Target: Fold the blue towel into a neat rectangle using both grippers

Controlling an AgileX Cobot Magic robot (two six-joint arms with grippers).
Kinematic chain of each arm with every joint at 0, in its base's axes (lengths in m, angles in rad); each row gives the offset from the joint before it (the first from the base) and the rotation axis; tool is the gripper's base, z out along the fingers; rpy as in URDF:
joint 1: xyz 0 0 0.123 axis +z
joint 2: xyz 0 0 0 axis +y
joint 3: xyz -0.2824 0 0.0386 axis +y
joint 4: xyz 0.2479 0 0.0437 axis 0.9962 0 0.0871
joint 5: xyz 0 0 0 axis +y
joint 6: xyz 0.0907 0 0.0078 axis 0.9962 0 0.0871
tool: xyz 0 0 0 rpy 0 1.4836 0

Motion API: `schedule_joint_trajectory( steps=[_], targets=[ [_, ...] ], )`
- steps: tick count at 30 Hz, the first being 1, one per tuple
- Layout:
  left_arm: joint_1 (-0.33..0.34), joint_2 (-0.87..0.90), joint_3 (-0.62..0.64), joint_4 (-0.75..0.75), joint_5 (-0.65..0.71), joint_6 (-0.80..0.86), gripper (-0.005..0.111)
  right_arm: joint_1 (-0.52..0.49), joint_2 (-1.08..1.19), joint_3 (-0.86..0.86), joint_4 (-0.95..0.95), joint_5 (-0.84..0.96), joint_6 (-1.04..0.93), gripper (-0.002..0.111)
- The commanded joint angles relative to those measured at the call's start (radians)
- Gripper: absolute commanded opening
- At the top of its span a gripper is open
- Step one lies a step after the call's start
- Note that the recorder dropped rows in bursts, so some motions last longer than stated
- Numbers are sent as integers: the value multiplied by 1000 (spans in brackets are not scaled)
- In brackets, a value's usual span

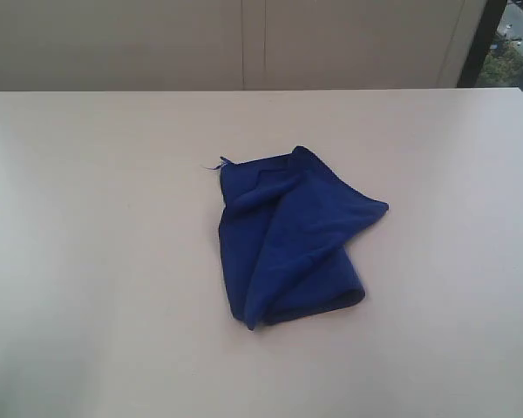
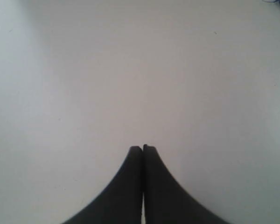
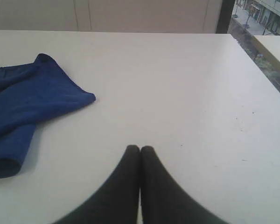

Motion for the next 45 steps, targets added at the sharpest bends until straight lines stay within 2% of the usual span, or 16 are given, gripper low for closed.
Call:
schedule_joint_trajectory(
  steps=[1,12,15,22,27,39,42,45],
  targets=[
    [3,-5,7,0,10,-9,0,4,-6,5,0,-10,0,0],
    [3,-5,7,0,10,-9,0,4,-6,5,0,-30,0,0],
    [3,-5,7,0,10,-9,0,4,-6,5,0,-109,0,0],
    [3,-5,7,0,10,-9,0,4,-6,5,0,-441,0,0],
    [3,-5,7,0,10,-9,0,4,-6,5,0,-531,0,0],
    [3,-5,7,0,10,-9,0,4,-6,5,0,-538,-15,0],
    [3,-5,7,0,10,-9,0,4,-6,5,0,-477,-15,0],
    [3,-5,7,0,10,-9,0,4,-6,-53,0,-339,-15,0]
  ],
)
